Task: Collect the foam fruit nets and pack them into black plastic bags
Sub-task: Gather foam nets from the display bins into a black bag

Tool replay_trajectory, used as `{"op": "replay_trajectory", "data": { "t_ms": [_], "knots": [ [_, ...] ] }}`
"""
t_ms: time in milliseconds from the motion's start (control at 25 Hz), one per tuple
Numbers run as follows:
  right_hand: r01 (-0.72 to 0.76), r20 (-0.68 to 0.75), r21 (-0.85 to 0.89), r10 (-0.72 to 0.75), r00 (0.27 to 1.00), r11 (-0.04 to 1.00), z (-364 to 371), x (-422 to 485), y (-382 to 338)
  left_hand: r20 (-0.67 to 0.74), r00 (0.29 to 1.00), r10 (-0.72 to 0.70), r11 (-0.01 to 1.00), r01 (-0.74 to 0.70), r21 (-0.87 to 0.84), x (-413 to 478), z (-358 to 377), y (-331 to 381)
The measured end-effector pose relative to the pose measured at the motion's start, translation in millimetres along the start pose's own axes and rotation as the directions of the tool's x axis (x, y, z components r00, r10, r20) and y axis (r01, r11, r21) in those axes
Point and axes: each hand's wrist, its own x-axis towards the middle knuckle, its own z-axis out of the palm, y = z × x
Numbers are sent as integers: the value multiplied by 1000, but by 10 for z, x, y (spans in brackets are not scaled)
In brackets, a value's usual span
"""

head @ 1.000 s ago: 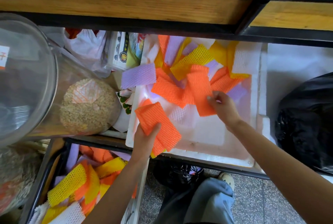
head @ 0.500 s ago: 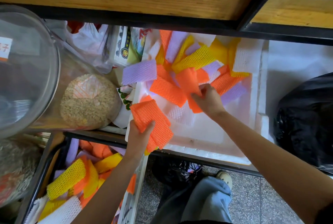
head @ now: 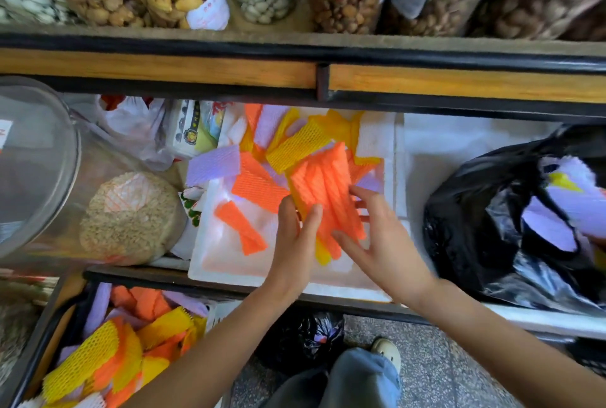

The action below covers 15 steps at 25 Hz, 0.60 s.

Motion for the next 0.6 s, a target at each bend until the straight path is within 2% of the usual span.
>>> {"op": "replay_trajectory", "data": {
  "t_ms": [160,240,360,520,600],
  "knots": [
    [12,-141,101,3,990,995,-665,-242,-59,118,958,260,965,-261,-10,-211,550,412],
    [24,-233,148,12,972,989,-998,-337,-52,183,924,335,942,-334,-38,-303,882,600],
    [29,-407,170,43,912,985,-1529,-481,-30,294,874,387,921,-380,-83,-463,1407,853],
    [-48,-584,149,127,802,988,-2192,-662,185,511,755,410,898,-431,-83,-586,2013,1071],
    [-117,-631,113,163,759,987,-2462,-742,438,497,757,425,874,-485,-9,-532,2223,1012]
  ]
}}
